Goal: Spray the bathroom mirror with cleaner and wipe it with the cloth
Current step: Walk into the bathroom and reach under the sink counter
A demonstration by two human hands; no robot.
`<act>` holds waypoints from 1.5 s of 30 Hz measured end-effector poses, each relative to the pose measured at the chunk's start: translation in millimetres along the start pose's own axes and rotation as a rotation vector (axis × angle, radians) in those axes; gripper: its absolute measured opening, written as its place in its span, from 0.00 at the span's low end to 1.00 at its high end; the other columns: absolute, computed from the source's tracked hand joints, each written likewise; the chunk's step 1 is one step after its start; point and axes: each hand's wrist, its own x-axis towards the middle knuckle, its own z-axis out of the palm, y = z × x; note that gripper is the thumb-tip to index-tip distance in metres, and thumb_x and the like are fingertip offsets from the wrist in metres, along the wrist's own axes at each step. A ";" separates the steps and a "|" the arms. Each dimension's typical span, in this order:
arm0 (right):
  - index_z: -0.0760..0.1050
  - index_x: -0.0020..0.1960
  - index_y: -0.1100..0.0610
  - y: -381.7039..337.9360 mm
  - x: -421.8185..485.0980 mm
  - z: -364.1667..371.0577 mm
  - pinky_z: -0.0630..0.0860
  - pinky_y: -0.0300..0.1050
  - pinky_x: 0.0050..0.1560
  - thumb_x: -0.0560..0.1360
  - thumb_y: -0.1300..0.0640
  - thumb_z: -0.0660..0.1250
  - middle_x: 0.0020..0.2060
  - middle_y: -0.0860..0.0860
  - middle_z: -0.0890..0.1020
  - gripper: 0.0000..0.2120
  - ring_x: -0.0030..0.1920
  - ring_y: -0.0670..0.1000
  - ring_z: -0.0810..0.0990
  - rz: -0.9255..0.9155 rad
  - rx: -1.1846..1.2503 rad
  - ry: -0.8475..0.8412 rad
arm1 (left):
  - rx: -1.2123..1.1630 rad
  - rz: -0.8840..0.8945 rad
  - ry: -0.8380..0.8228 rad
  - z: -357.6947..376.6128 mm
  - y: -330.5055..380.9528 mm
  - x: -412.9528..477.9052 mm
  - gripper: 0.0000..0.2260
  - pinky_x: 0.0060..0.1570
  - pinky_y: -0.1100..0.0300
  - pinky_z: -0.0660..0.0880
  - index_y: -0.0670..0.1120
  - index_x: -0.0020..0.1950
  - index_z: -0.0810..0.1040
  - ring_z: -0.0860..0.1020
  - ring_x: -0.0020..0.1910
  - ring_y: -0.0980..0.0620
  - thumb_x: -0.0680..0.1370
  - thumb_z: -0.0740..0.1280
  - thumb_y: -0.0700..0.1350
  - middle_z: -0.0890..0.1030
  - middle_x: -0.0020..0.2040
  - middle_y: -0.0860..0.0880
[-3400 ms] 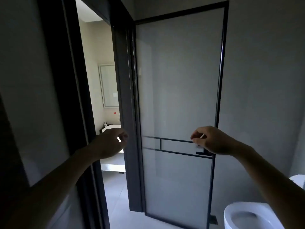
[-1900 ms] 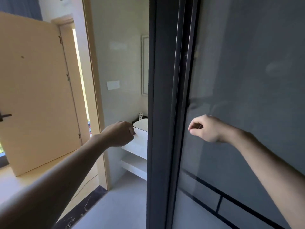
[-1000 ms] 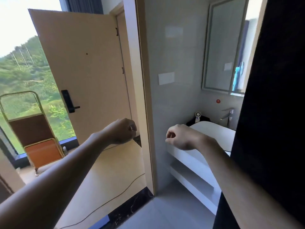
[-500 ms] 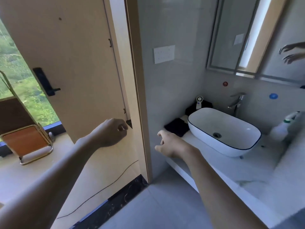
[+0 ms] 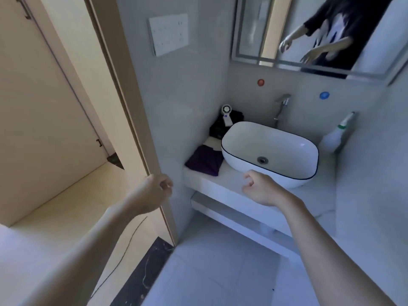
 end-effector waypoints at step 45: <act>0.75 0.62 0.53 304.9 104.9 245.1 0.75 0.49 0.55 0.77 0.57 0.60 0.52 0.54 0.83 0.15 0.54 0.55 0.80 0.886 0.768 0.134 | 0.213 0.122 -1.051 392.7 30.0 225.6 0.12 0.60 0.50 0.78 0.52 0.57 0.80 0.84 0.50 0.49 0.78 0.63 0.40 0.82 0.51 0.55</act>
